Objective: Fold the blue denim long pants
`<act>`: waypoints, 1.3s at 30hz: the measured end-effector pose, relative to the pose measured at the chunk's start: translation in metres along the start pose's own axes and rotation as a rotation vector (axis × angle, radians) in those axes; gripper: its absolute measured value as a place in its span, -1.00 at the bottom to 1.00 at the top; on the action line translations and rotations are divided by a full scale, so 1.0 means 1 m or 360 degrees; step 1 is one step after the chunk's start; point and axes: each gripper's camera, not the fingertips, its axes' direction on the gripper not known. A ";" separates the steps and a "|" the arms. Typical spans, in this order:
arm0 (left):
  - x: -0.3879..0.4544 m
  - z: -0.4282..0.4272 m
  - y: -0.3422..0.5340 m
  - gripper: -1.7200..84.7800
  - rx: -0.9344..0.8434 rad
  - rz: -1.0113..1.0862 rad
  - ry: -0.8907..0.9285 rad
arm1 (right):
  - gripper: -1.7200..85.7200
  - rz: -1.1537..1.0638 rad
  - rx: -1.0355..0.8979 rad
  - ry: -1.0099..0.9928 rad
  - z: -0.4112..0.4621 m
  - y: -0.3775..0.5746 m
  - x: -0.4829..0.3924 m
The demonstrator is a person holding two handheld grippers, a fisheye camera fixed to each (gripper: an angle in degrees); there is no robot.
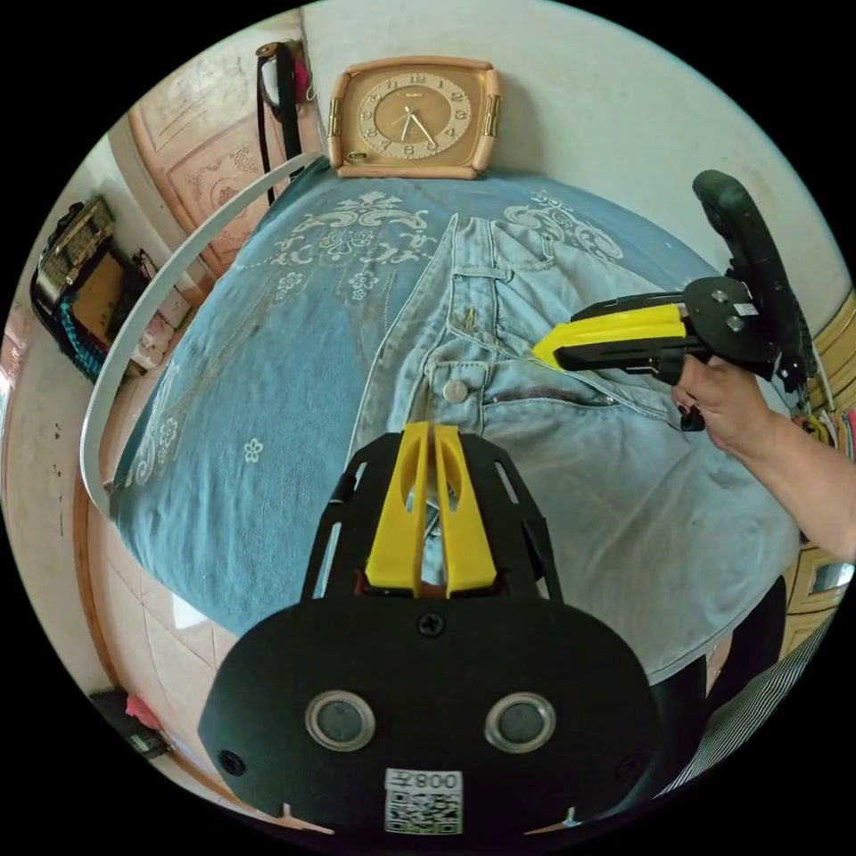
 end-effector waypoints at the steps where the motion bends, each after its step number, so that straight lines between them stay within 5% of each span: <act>1: -0.004 -0.001 0.000 -0.94 0.0032 -0.0033 0.0033 | -0.95 0.0038 0.0011 -0.0056 -0.005 -0.001 0.008; 7: -0.014 -0.018 -0.012 -0.95 0.0287 -0.0090 0.0110 | -0.96 0.0289 0.0297 -0.0483 -0.054 0.010 0.062; 14: -0.013 0.010 -0.045 -0.95 0.0224 -0.0017 0.0081 | -0.96 0.0288 0.0529 -0.0852 -0.092 0.020 0.094; 21: -0.025 0.034 -0.054 -0.90 0.0180 -0.0106 0.0075 | -0.95 0.0120 -0.0003 -0.0595 -0.020 -0.007 0.059; 26: -0.042 0.030 -0.071 -0.75 0.0288 -0.0119 0.0250 | -0.95 0.0199 0.0034 -0.0679 -0.022 -0.008 0.069; 30: -0.059 0.069 -0.102 -0.64 0.0067 -0.0204 0.0436 | -0.94 0.0183 0.0028 -0.0618 -0.026 -0.012 0.065; 36: -0.049 0.083 -0.121 -0.72 0.0004 -0.0103 0.0291 | -0.90 0.0307 0.0125 -0.0703 -0.062 0.000 0.086; 39: -0.041 0.086 -0.127 -0.76 0.0007 -0.0059 0.0258 | -0.85 0.0341 0.0249 -0.0415 -0.107 0.025 0.119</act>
